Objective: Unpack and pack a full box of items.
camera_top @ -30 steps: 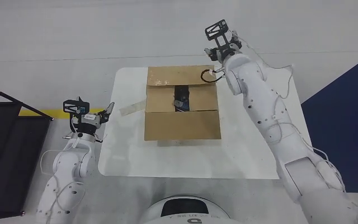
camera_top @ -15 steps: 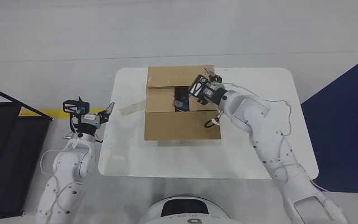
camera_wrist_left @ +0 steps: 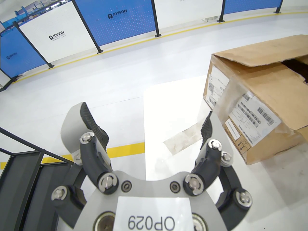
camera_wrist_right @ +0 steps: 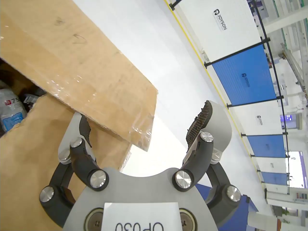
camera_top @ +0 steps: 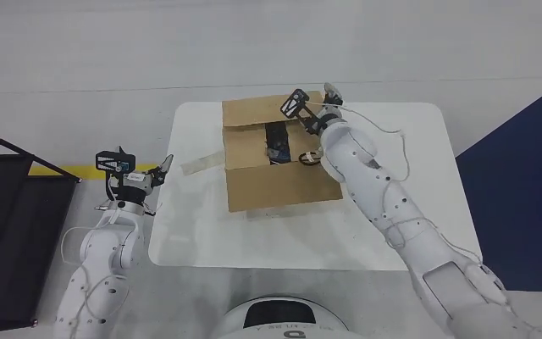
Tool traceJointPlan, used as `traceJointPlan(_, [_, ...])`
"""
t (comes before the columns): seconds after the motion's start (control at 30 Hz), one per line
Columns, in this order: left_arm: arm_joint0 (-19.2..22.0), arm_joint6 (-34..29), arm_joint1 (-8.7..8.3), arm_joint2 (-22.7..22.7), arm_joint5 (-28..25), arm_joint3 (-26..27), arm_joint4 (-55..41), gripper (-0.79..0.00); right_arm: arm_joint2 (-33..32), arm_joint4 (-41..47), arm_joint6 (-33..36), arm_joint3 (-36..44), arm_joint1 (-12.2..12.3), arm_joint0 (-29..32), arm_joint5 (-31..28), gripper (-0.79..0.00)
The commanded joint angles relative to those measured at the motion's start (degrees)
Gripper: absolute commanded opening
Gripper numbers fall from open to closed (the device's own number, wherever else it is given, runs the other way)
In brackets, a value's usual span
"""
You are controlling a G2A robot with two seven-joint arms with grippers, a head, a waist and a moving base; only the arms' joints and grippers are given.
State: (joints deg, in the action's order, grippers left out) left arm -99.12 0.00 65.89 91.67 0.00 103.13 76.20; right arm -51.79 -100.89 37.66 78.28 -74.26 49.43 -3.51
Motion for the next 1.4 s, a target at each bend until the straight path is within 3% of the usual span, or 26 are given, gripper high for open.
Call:
traceJointPlan(0.0, [0.0, 0.0, 0.0, 0.0, 0.0, 0.0, 0.0, 0.0, -0.6, 1.6, 1.1, -1.4, -0.5, -2.1, 1.6, 0.0])
traceJointPlan(0.23, [0.0, 0.0, 0.0, 0.0, 0.0, 0.0, 0.0, 0.0, -1.4, 8.7, 3.2, -7.4, -2.9, -9.4, 5.9, 0.0])
traceJointPlan(0.37, [0.0, 0.0, 0.0, 0.0, 0.0, 0.0, 0.0, 0.0, 0.3, 14.8, 4.7, -16.9, -5.3, -16.0, 5.5, -0.086])
traceJointPlan(0.43, [0.0, 0.0, 0.0, 0.0, 0.0, 0.0, 0.0, 0.0, 2.2, 17.1, 5.7, -23.1, -6.9, -19.7, 5.9, -0.074])
traceJointPlan(0.5, [0.0, 0.0, 0.0, 0.0, 0.0, 0.0, 0.0, 0.0, 4.1, 20.9, 8.4, -30.2, -8.8, -23.3, 5.6, -0.142])
traceJointPlan(0.63, [0.0, 0.0, 0.0, 0.0, 0.0, 0.0, 0.0, 0.0, 7.7, 26.0, 10.8, -41.5, -12.8, -28.8, 5.2, -0.394])
traceJointPlan(0.7, [0.0, 0.0, 0.0, 0.0, 0.0, 0.0, 0.0, 0.0, 8.8, 27.7, 11.6, -45.6, -14.5, -30.7, 5.0, -0.4])
traceJointPlan(0.83, [0.0, 0.0, 0.0, 0.0, 0.0, 0.0, 0.0, 0.0, 9.5, 30.7, 8.5, -51.4, -16.9, -33.5, 4.2, -0.382])
traceJointPlan(0.87, [0.0, 0.0, 0.0, 0.0, 0.0, 0.0, 0.0, 0.0, 8.9, 32.7, 6.4, -52.1, -17.3, -33.8, 3.4, -0.32])
traceJointPlan(0.9, [0.0, 0.0, 0.0, 0.0, 0.0, 0.0, 0.0, 0.0, 8.5, 33.7, 4.0, -52.7, -17.5, -34.3, 2.5, -0.123])
traceJointPlan(0.93, [0.0, 0.0, 0.0, 0.0, 0.0, 0.0, 0.0, 0.0, 8.0, 34.7, 1.6, -53.3, -17.6, -34.5, 1.7, 0.0])
traceJointPlan(1.03, [0.0, 0.0, 0.0, 0.0, 0.0, 0.0, 0.0, 0.0, 6.0, 37.8, -5.2, -54.1, -17.4, -34.6, -1.0, 0.0])
traceJointPlan(1.37, [0.0, 0.0, 0.0, 0.0, 0.0, 0.0, 0.0, 0.0, 6.0, 37.8, -5.2, -54.1, -17.4, -34.6, -1.0, 0.0])
